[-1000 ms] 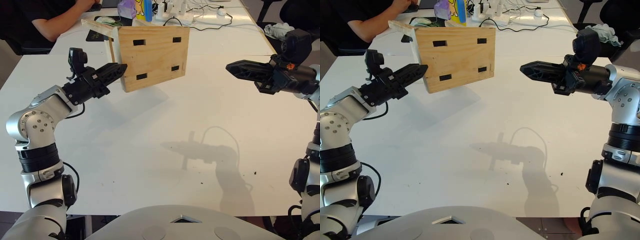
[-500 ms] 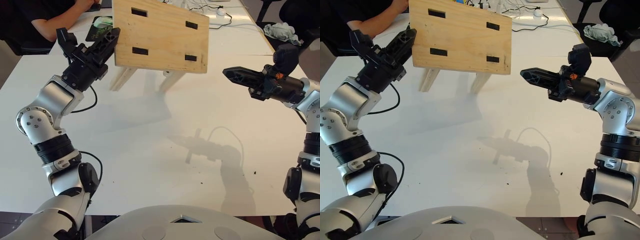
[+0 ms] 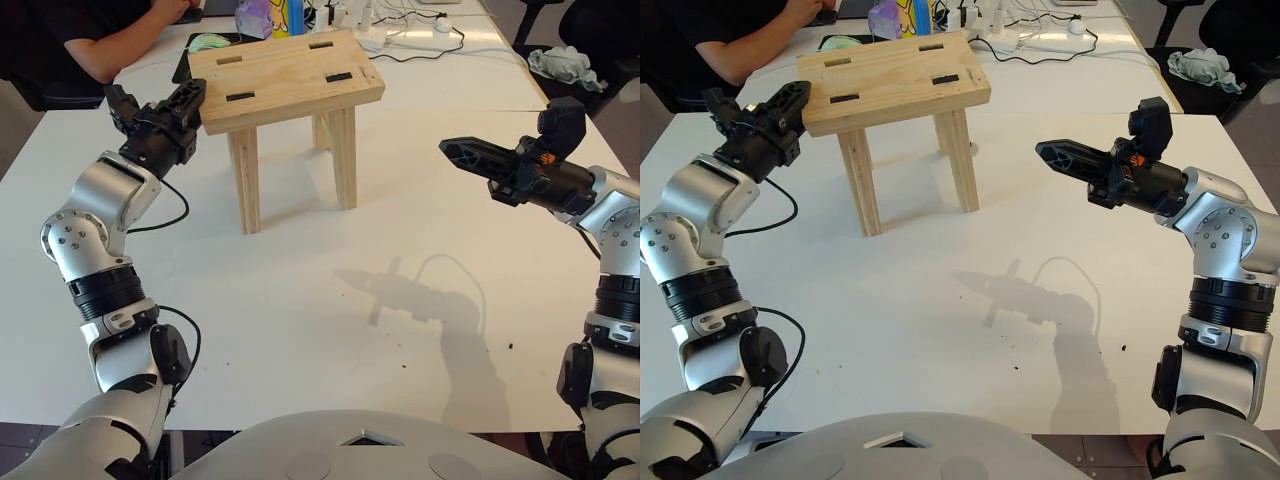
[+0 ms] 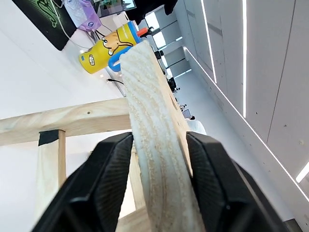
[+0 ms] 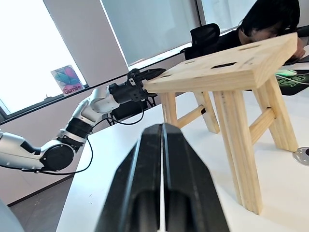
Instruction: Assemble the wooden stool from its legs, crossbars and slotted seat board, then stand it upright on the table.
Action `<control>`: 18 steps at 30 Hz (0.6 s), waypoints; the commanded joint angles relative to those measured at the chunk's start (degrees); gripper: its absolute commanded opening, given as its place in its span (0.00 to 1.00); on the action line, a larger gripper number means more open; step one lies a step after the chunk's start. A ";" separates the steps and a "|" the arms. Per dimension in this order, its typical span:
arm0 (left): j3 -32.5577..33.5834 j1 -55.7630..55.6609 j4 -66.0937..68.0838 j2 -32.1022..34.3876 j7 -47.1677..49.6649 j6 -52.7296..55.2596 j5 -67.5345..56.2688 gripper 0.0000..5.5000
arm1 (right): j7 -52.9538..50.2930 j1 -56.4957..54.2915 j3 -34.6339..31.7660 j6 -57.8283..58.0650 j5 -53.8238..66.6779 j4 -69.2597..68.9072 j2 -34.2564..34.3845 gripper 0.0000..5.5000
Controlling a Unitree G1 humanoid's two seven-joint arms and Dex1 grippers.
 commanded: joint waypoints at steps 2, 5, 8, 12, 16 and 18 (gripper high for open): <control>-0.66 9.25 -0.24 -1.02 -7.14 -3.82 7.38 0.54 | -0.28 0.83 1.23 -1.05 -0.25 0.16 0.47 0.00; 2.84 10.25 -1.54 -3.21 -11.24 -9.47 6.22 0.63 | -0.58 2.58 1.92 -1.41 -0.42 -0.20 1.12 0.00; 7.35 10.06 -2.04 -6.76 -13.83 -11.92 -1.52 0.72 | -2.01 4.66 2.18 -1.21 0.20 -0.56 2.84 0.00; 10.63 8.26 -4.28 -11.80 -14.30 -12.57 -15.75 0.77 | -2.85 7.49 3.23 -2.11 -0.42 0.23 4.85 0.00; 11.75 10.12 -7.07 -13.92 -17.59 -18.14 -14.54 0.77 | -3.72 8.56 3.48 -3.58 -1.11 2.11 6.53 0.00; 9.94 13.79 -7.77 -12.93 -19.04 -26.41 0.31 0.77 | -6.55 7.96 1.96 -4.93 -1.17 3.02 7.88 0.00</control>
